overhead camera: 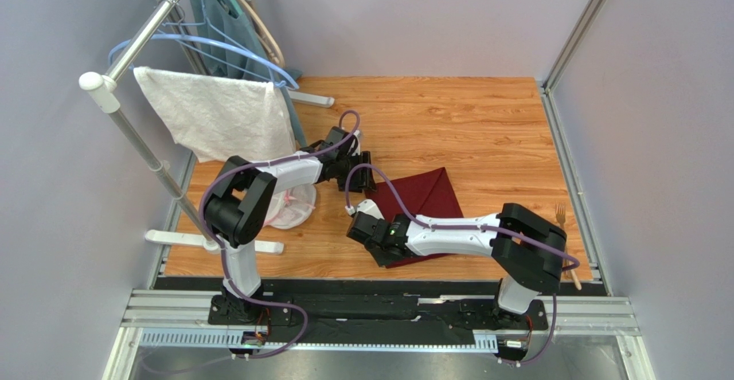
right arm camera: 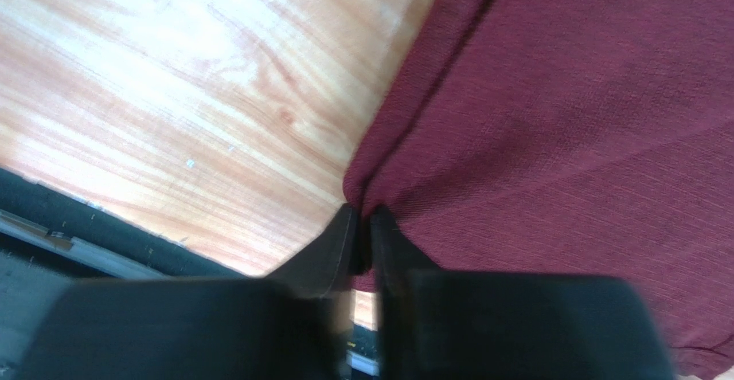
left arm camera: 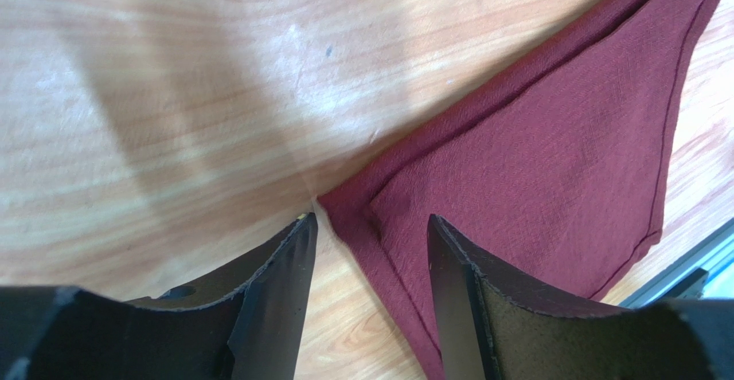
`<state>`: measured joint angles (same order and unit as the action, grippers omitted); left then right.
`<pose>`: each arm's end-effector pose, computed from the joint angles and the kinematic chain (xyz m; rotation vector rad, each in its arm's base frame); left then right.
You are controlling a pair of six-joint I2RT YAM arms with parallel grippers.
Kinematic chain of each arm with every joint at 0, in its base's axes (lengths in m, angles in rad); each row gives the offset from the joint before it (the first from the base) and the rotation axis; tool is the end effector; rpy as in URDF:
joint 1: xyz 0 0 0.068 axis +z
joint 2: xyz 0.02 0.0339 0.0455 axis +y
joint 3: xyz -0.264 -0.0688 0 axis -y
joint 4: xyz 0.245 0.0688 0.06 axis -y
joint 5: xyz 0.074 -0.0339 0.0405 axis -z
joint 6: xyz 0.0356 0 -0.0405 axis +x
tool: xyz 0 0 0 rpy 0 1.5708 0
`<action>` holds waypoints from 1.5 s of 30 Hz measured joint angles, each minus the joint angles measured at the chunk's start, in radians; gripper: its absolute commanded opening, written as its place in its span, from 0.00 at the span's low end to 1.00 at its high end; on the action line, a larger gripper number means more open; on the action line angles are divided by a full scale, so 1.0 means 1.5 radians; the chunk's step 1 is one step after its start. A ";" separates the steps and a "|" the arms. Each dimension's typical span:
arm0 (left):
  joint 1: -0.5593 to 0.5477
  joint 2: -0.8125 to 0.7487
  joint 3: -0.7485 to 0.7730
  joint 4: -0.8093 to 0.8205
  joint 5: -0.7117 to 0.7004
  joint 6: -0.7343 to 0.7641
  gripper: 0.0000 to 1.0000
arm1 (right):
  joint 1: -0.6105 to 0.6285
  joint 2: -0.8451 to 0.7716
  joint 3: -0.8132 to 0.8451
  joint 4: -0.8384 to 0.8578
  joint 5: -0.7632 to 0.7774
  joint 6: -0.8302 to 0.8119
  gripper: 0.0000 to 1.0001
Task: Fold the napkin into a case and place the utensils inside
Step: Pick up the upper triangle-folded napkin from the center of the board.
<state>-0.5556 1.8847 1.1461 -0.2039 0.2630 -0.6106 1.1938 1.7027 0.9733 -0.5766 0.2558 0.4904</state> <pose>0.3237 -0.2119 0.1563 0.0410 2.6562 -0.7678 0.1209 0.2810 0.1520 -0.9116 2.6223 0.0381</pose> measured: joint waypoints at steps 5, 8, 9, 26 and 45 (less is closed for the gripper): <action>0.002 -0.030 -0.033 -0.001 -0.005 0.000 0.65 | -0.004 -0.007 0.000 0.003 0.006 0.002 0.00; 0.005 -0.046 -0.051 -0.006 -0.002 -0.001 0.66 | -0.010 -0.016 -0.002 0.004 -0.003 0.002 0.00; 0.007 -0.050 -0.056 -0.007 0.001 -0.001 0.66 | -0.013 -0.020 -0.005 0.007 -0.007 0.002 0.00; 0.011 -0.031 -0.066 0.023 0.101 -0.084 0.65 | -0.070 -0.120 -0.051 0.019 -0.100 -0.009 0.00; 0.012 0.011 -0.030 0.029 0.106 -0.115 0.61 | -0.102 -0.169 -0.051 0.018 -0.120 -0.011 0.00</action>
<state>-0.5381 1.9015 1.1011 -0.1604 0.4217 -0.7837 1.0405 1.4494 0.8970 -0.5495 0.0757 0.4732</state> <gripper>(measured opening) 0.558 0.018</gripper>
